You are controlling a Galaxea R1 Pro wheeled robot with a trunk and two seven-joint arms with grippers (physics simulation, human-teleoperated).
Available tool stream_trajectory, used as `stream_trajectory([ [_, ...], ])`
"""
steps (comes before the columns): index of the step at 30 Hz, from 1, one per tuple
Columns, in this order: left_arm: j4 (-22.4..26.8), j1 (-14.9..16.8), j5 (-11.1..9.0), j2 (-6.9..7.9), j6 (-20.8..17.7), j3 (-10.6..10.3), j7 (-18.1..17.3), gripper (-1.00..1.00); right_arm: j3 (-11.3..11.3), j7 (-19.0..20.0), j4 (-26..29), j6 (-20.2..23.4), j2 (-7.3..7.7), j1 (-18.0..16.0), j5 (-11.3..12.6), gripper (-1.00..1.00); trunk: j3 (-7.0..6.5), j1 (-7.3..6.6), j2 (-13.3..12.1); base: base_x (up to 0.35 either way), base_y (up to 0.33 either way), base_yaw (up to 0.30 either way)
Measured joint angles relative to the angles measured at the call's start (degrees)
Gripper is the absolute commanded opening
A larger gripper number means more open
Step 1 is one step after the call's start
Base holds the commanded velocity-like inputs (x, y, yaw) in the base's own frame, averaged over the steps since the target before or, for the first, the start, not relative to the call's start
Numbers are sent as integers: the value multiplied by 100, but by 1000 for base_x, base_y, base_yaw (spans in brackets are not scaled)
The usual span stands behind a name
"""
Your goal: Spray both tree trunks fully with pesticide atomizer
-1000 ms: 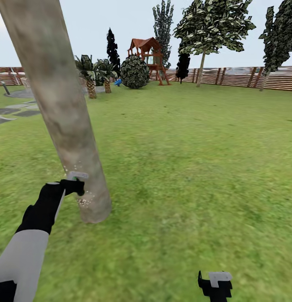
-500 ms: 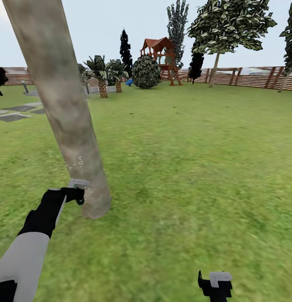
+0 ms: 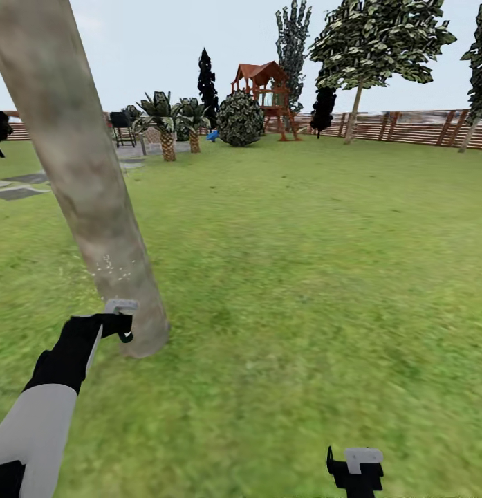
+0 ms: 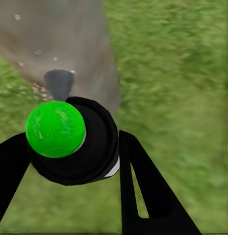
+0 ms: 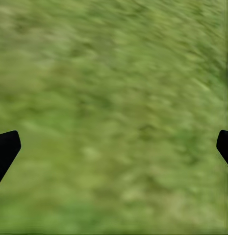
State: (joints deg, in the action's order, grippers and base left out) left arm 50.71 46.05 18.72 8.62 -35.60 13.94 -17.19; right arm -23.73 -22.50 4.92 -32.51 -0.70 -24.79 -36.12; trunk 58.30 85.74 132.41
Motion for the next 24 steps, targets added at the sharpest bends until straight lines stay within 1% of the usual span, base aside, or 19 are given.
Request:
stream_trajectory([
  [6,8,0,6,0,1,39,8,-100,1,0,0,-1,0,0,0,100,0,0,0,-132,-274,260],
  [10,9,0,6,-3,-12,53,333,-100,2,0,0,-1,0,0,0,100,0,0,0,-6,-271,238],
  [12,8,0,-6,-41,-21,43,466,-100,0,0,0,-1,0,0,0,100,0,0,0,197,-211,39],
  [18,9,0,0,-61,-26,47,496,-100,4,0,0,-1,0,0,0,100,0,0,0,264,-175,19],
  [21,9,0,9,-45,-26,63,497,-100,8,0,0,-1,0,0,0,100,0,0,0,265,-161,223],
  [24,7,0,3,6,-24,60,497,-100,8,0,0,-1,-1,0,-1,100,0,0,0,94,-52,243],
])
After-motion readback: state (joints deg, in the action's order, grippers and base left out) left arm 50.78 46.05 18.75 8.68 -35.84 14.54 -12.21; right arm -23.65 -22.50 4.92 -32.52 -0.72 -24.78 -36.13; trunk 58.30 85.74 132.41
